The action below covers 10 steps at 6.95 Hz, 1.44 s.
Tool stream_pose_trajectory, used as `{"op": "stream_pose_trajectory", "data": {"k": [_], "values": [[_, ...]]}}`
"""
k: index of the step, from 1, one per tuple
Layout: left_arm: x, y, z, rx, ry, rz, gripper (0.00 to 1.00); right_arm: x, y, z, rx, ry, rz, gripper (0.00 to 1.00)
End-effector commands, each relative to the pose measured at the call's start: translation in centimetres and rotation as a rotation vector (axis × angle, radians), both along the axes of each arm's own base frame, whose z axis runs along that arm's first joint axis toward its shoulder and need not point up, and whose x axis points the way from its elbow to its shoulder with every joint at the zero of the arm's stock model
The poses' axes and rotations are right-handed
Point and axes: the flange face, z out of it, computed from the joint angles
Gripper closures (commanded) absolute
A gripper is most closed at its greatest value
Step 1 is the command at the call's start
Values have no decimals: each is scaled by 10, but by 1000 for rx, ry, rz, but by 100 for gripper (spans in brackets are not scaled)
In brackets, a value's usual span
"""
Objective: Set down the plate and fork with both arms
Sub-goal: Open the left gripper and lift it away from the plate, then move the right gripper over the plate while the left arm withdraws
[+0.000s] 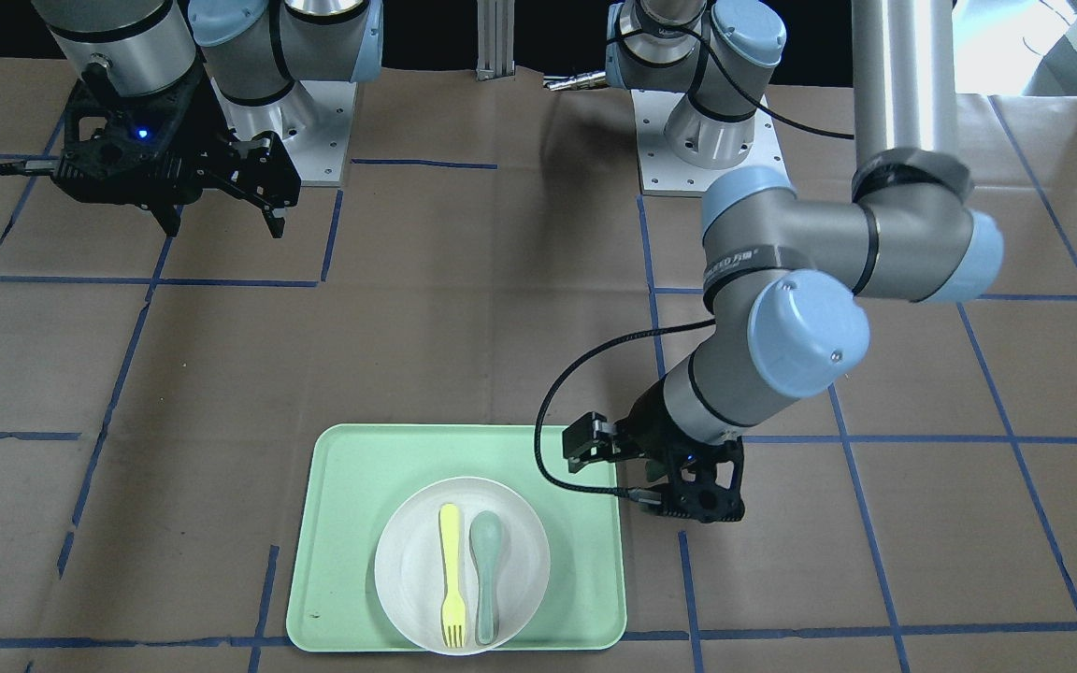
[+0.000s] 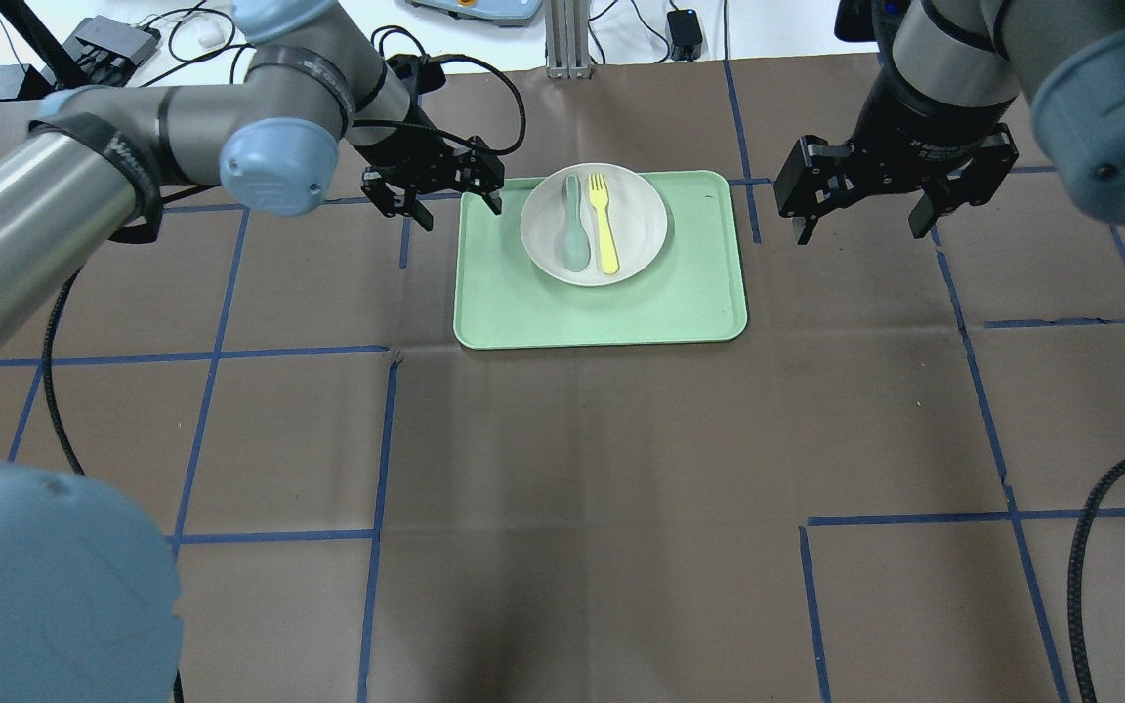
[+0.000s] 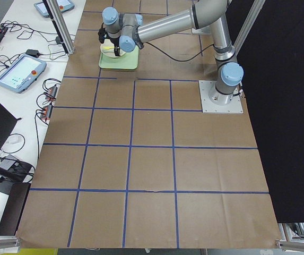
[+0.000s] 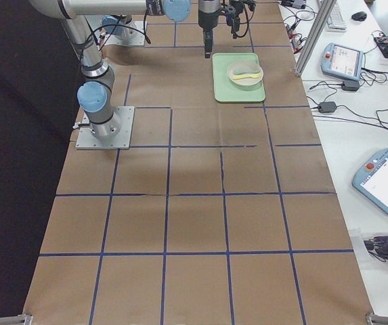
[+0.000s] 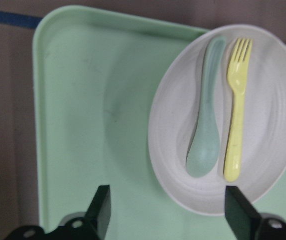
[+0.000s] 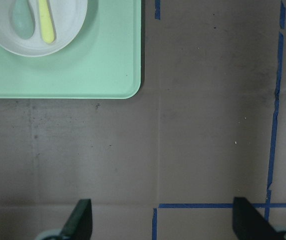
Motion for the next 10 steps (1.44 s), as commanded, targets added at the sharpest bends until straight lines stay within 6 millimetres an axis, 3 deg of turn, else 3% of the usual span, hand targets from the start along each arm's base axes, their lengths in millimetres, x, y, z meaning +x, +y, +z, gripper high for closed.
{"op": "stream_pose_trajectory", "data": {"k": [1,3,4,5,7,9,10], "values": [[50,64,97,38,-142,-72,1,1,0,3,-6,-4,4,0],[64,159,182,92,-248,-75,1,4,-7,-1,1,-38,5,0],[63,200,201,94,-250,-75,1,6,-14,-6,12,-52,7,0],[63,220,193,99,-246,-76,1,7,-34,-9,-29,-53,11,0],[63,226,186,110,-244,-77,1,26,-68,-23,-47,-47,32,0],[63,230,189,69,-245,-72,1,89,-117,-54,-85,-38,86,0],[62,227,186,72,-240,-71,1,112,-147,-81,-73,-31,74,0]]}}
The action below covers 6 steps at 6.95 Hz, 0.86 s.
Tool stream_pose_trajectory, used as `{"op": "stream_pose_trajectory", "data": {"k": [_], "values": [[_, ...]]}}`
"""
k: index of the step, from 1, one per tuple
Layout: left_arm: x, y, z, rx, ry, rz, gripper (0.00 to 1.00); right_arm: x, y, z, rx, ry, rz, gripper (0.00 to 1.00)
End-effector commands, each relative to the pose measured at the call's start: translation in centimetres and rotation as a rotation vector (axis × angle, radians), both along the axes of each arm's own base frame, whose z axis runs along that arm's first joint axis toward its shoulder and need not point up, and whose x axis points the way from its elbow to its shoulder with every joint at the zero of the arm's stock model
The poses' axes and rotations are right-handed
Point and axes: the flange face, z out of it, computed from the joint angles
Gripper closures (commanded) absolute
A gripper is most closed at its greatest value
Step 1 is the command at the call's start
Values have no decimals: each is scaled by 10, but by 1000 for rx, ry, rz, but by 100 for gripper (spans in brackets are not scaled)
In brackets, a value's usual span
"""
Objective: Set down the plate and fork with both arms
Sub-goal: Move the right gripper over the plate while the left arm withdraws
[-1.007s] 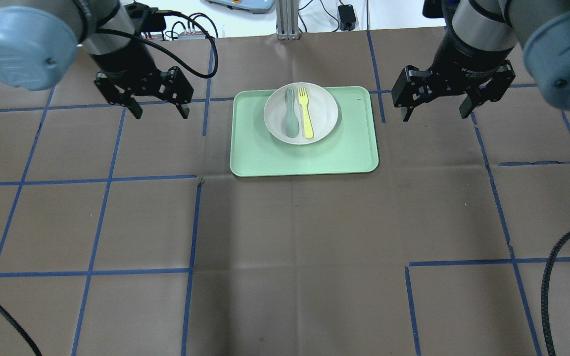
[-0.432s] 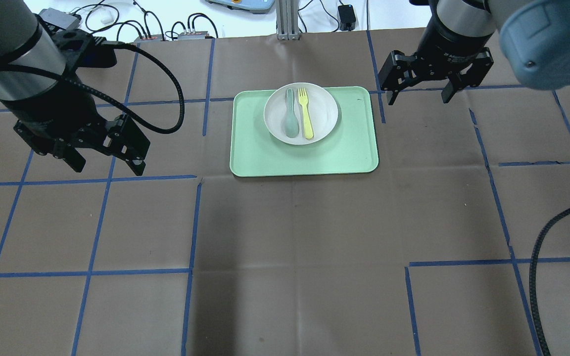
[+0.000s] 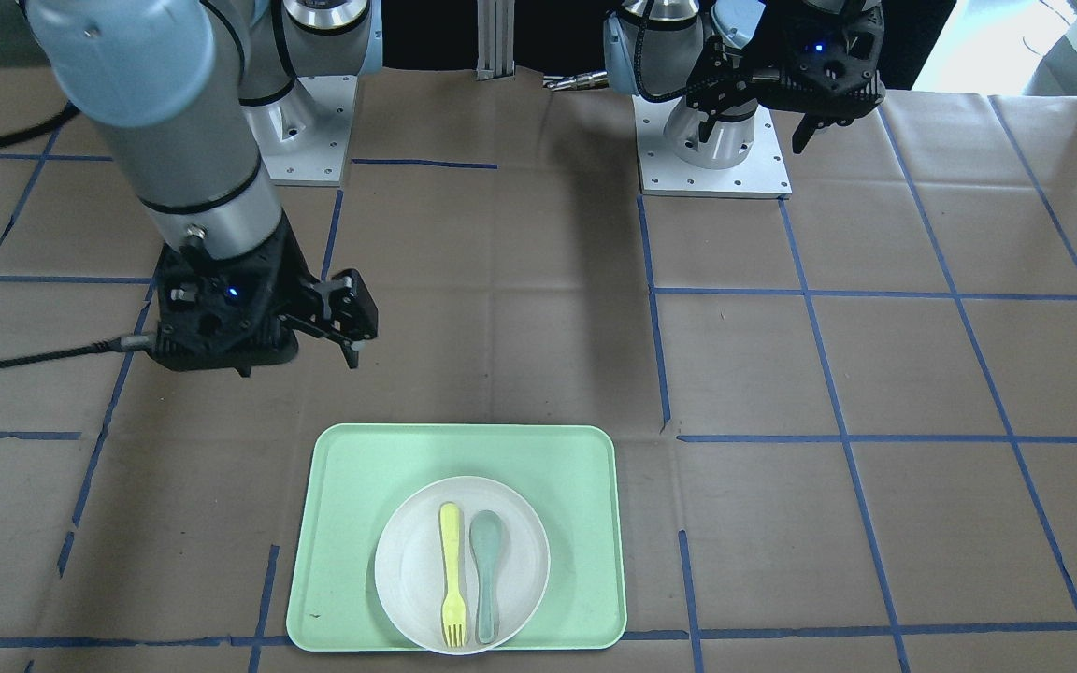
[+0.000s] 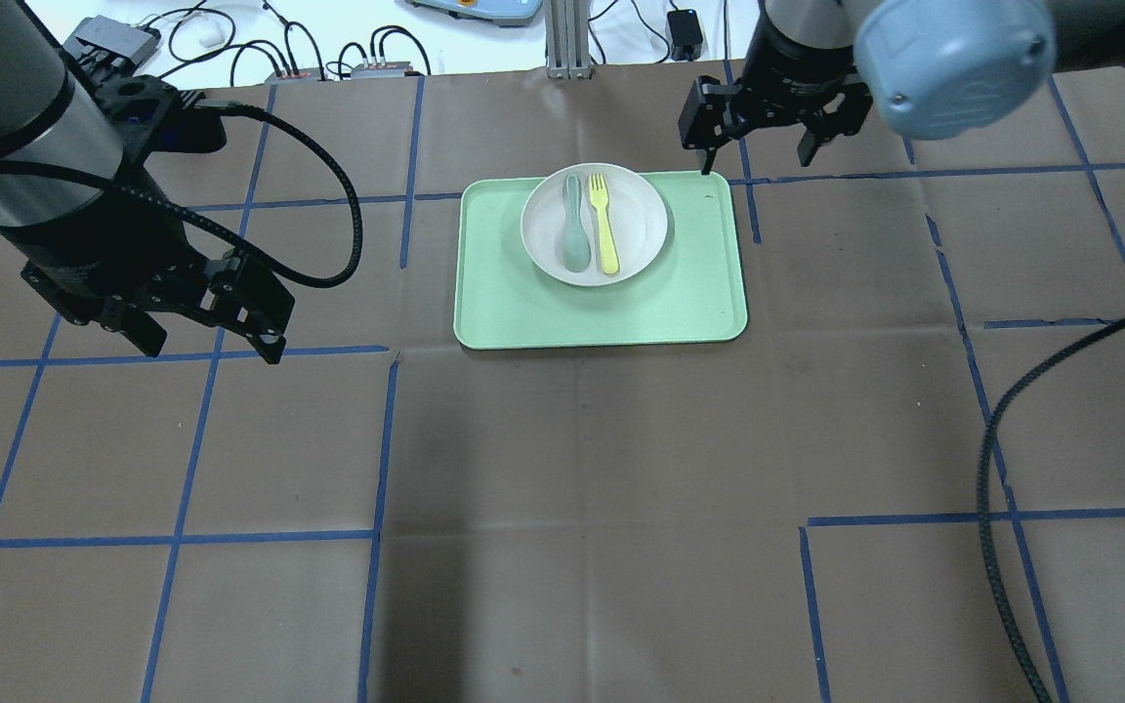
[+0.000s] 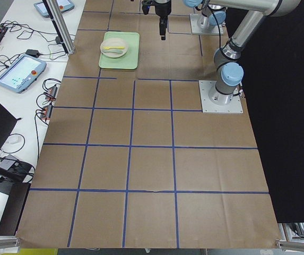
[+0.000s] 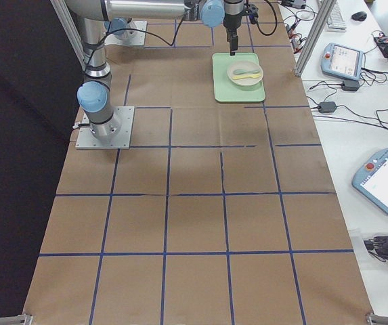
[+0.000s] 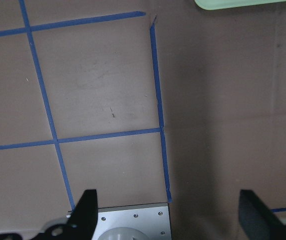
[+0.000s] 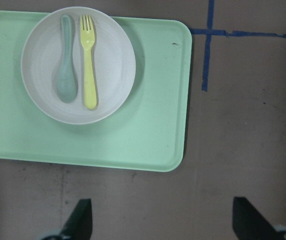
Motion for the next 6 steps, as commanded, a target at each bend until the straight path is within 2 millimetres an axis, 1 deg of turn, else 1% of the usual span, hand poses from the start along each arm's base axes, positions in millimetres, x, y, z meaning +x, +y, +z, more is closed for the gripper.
{"op": "stream_pose_trajectory", "data": {"k": [1,2,3,4,5,6], "values": [[0,2,1,-18,-2,-1,1,50,-62,-56,9,16,7,0],[0,2,4,-23,-3,1,1,73,-81,-79,-7,39,17,0],[0,3,4,-24,-3,-1,1,94,-90,-112,-17,67,38,0],[0,2,5,-27,-4,-1,1,108,-92,-131,-27,63,38,1],[0,3,3,-21,-3,-2,1,112,-95,-154,1,67,40,7],[0,1,5,-27,-4,-1,1,113,-99,-164,-5,67,40,10]]}}
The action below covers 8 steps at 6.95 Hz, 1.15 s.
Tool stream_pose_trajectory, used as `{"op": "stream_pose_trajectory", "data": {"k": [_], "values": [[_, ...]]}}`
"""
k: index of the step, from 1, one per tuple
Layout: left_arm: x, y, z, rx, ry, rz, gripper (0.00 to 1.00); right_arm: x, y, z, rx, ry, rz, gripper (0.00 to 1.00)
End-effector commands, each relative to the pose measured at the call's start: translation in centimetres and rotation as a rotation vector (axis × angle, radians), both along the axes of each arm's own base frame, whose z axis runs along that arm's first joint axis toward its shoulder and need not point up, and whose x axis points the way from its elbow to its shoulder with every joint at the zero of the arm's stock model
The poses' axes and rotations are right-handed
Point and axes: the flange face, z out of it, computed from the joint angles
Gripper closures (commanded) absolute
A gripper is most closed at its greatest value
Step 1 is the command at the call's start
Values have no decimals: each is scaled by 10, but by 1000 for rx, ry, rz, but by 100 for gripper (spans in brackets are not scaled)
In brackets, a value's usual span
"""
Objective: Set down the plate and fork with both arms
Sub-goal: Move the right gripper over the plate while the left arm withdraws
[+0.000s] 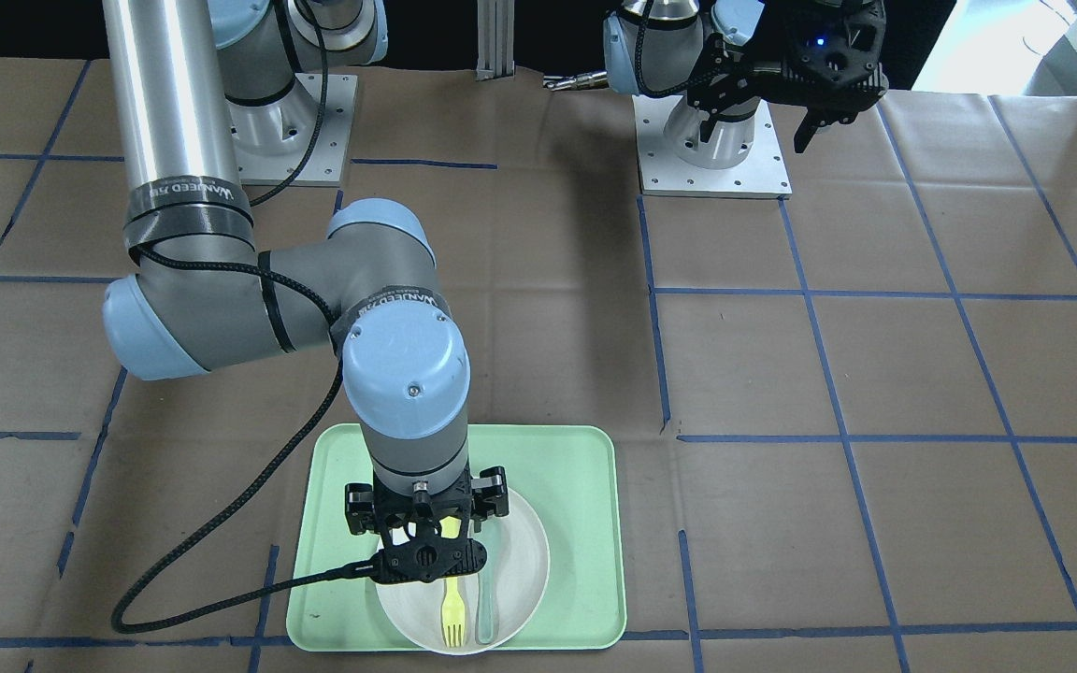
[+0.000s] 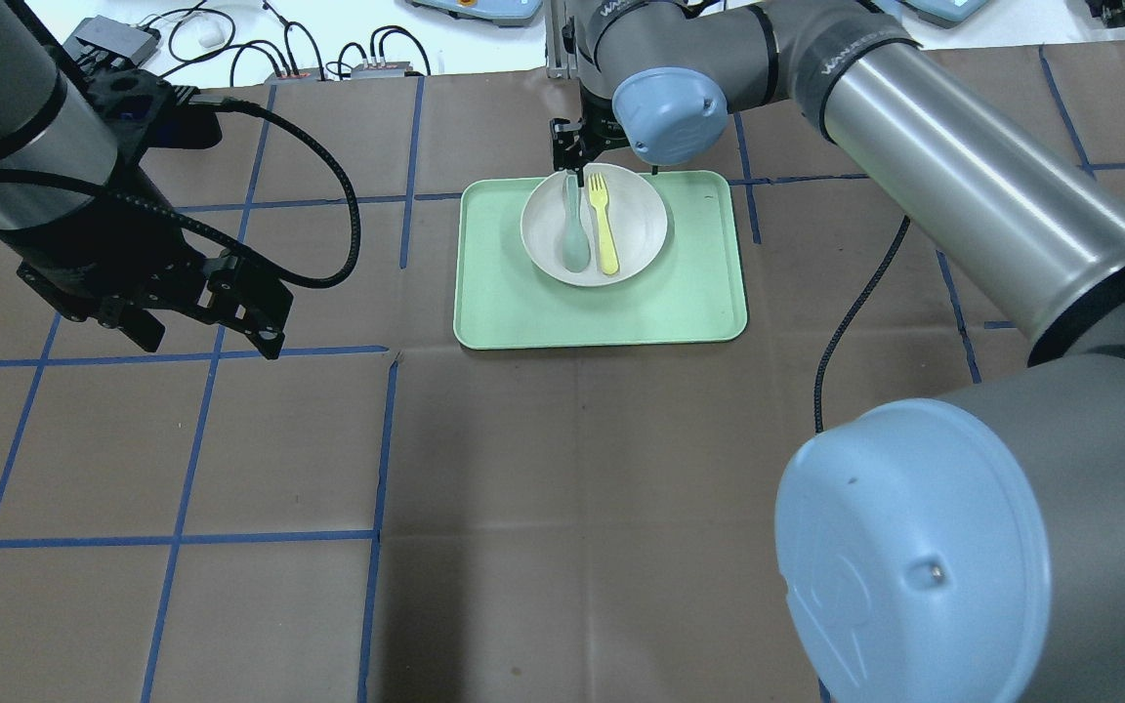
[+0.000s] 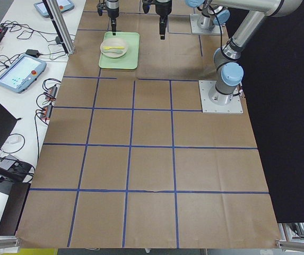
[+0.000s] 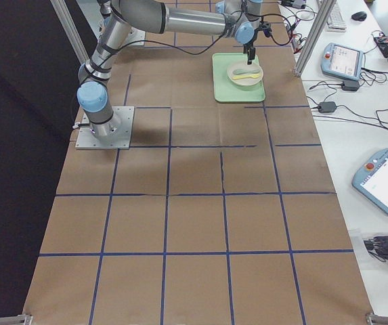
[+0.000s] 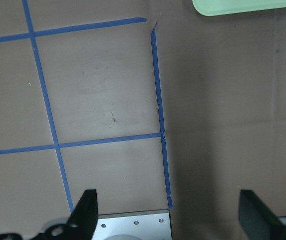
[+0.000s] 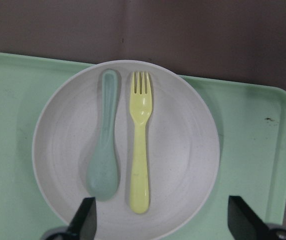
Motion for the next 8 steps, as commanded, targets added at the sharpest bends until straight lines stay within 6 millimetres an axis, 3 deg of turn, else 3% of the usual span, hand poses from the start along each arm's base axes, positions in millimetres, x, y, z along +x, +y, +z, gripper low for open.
{"op": "stream_pose_trajectory", "data": {"k": [1,3,5,7,8], "values": [[1,1,-1,2,-1,0,1,6,-10,-34,-6,1,2,12],[1,0,0,0,0,1,1,4,-20,-65,-25,15,-3,14],[1,-5,0,-20,-2,2,1,1,-19,-75,-9,26,-5,18],[-1,5,8,-35,4,1,1,-1,-12,-83,12,31,-4,37],[0,6,10,-40,1,-1,1,0,-10,-83,14,31,-3,41]]}}
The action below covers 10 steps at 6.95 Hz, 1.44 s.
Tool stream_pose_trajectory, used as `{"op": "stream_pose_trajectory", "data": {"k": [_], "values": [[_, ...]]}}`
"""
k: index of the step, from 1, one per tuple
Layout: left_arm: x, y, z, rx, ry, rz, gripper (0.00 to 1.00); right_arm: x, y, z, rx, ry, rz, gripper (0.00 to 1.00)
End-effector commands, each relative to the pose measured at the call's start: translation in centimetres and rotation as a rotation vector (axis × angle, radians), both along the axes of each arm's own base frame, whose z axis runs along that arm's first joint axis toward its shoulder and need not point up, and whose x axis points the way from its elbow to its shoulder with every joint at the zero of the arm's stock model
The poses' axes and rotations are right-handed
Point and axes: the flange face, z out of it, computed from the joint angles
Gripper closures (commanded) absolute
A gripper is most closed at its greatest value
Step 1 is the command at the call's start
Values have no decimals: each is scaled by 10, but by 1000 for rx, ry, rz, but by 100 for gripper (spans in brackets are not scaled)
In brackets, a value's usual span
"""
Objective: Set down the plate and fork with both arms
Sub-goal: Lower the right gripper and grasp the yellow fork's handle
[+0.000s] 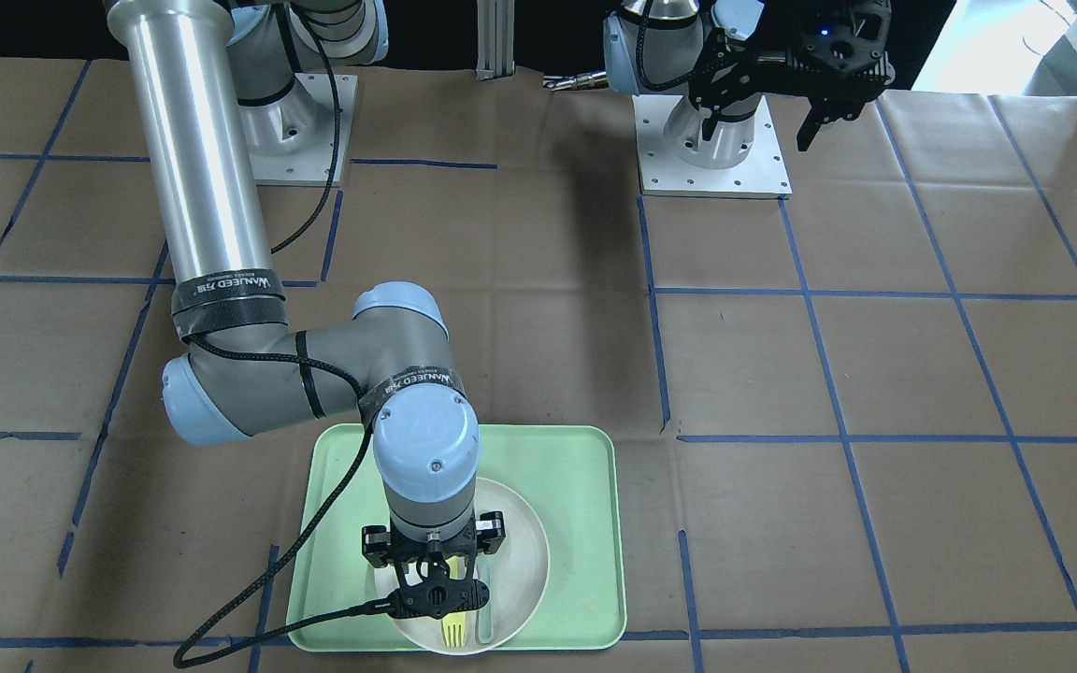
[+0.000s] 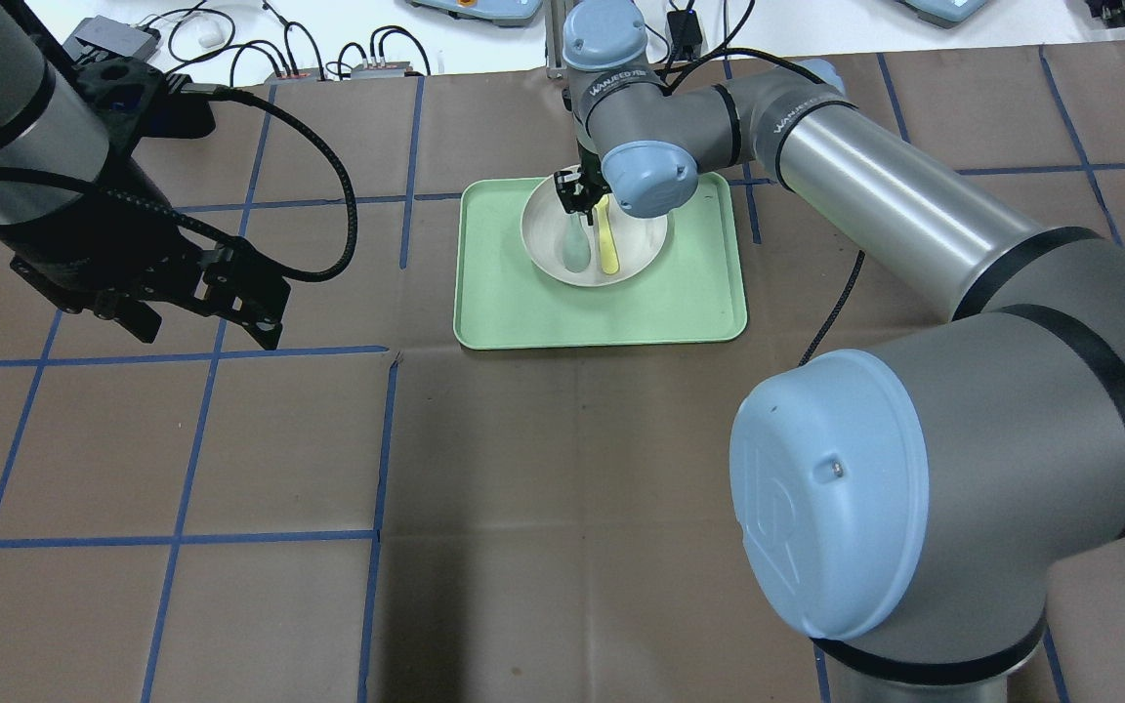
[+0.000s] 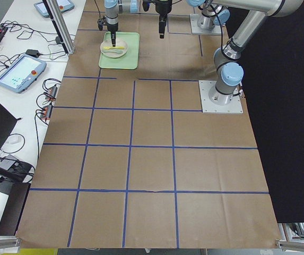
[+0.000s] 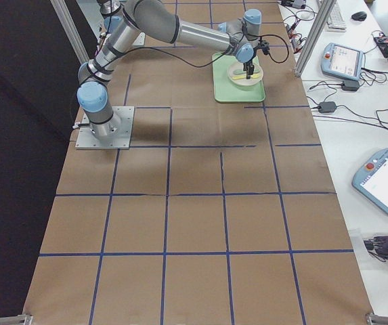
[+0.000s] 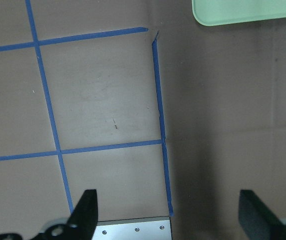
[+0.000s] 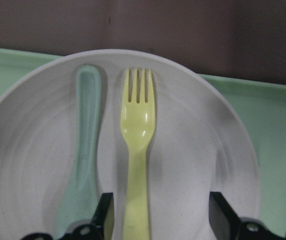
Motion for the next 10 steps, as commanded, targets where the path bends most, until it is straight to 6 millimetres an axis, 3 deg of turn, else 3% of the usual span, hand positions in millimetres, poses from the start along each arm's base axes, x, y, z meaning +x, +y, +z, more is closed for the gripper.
{"op": "stream_pose_trajectory", "data": {"k": [1,2,3,7,10], "values": [[0,3,-3,10,0,-2,1,3,4,-4,9,-1,5,44],[0,-6,-26,51,-1,0,1,4,4,-4,9,-1,7,46],[1,-5,-29,44,-1,1,1,4,4,-9,16,-4,7,48],[1,-3,-29,41,-6,1,1,5,4,-23,36,-6,6,52],[1,1,-25,35,-6,0,1,5,3,-22,33,-7,6,54]]}}
